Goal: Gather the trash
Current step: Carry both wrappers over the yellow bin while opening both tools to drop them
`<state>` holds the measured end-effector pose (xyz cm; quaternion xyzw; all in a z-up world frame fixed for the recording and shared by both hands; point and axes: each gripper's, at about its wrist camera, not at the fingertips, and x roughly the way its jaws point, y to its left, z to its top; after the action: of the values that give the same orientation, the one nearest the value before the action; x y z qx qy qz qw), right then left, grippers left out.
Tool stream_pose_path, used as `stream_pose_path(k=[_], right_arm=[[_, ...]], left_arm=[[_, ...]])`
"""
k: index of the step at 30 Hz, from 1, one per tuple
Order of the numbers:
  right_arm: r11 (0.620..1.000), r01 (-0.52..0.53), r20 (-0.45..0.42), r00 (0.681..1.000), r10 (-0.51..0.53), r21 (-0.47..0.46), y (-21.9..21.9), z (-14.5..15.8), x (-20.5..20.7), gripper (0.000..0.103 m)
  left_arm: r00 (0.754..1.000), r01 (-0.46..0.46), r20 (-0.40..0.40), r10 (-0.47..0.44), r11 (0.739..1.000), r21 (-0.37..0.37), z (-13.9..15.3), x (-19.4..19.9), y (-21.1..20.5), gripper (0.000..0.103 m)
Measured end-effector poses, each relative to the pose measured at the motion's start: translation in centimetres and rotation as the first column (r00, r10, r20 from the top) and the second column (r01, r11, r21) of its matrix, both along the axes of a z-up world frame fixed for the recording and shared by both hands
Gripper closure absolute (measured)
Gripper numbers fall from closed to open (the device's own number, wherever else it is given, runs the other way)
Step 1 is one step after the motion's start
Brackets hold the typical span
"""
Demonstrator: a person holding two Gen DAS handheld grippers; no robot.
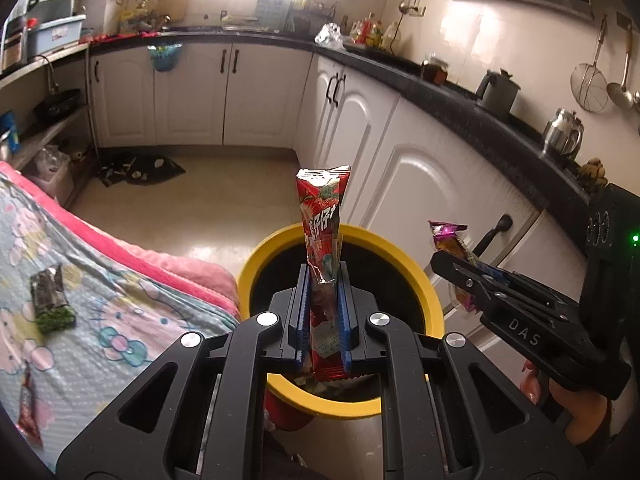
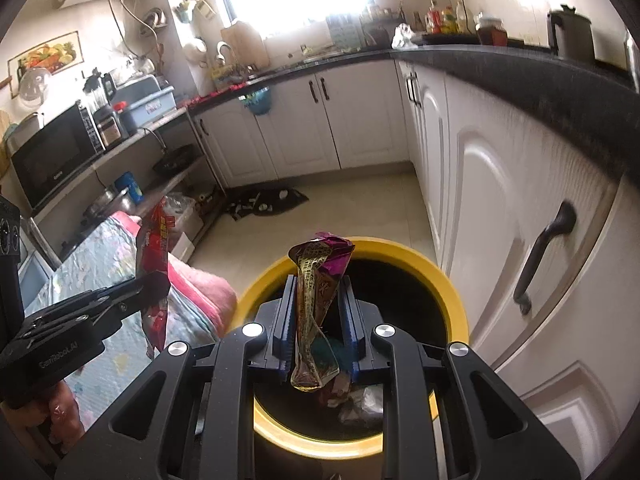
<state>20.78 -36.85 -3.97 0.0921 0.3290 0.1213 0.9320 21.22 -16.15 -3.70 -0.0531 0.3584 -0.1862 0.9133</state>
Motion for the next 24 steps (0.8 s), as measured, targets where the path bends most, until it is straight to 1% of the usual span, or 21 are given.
stream_pose_path(k=[6,9,16,17,18,20,21,23,24], right_arm=[[1.0,0.013,-0.079,0.997,-0.013,0.002,0.0,-2.9,1.2,0.083],[1.0,0.021,-0.108,0.994,-0.02,0.01,-0.1,-3.9,1.7,0.083],[0.999,0.037,-0.138,0.99,-0.035,0.016,-0.4,-5.0,2.4,0.081],[0.999,0.045,-0.138,0.99,-0.042,0.02,-0.6,-5.0,2.5,0.08],[0.999,0.05,-0.137,0.989,-0.046,0.021,-0.7,-5.0,2.4,0.078],[0.997,0.068,-0.129,0.99,-0.064,0.025,-1.0,-4.9,2.3,0.069],[0.997,0.076,-0.126,0.989,-0.072,0.028,-1.1,-4.8,2.2,0.062],[0.996,0.081,-0.122,0.99,-0.076,0.035,-1.3,-4.8,2.3,0.061],[0.996,0.083,-0.122,0.989,-0.078,0.035,-1.3,-4.7,2.3,0.058]], left_arm=[[0.998,0.004,-0.063,-0.003,1.0,0.002,-2.5,1.2,-0.2,0.095],[0.996,0.001,-0.091,-0.002,1.0,-0.005,-3.5,1.8,-0.2,0.094],[0.991,0.0,-0.131,-0.003,1.0,-0.02,-5.3,2.5,-0.5,0.094],[0.99,0.0,-0.139,-0.003,1.0,-0.027,-5.4,2.7,-0.6,0.093],[0.99,-0.003,-0.144,-0.001,1.0,-0.029,-5.6,2.8,-0.6,0.09],[0.989,-0.014,-0.146,0.011,1.0,-0.02,-5.7,3.0,-0.6,0.079],[0.989,-0.018,-0.147,0.015,1.0,-0.019,-5.8,3.0,-0.4,0.076],[0.988,-0.029,-0.15,0.025,0.999,-0.023,-5.8,3.1,0.0,0.062],[0.989,-0.034,-0.148,0.031,0.999,-0.022,-5.8,3.0,0.2,0.059]])
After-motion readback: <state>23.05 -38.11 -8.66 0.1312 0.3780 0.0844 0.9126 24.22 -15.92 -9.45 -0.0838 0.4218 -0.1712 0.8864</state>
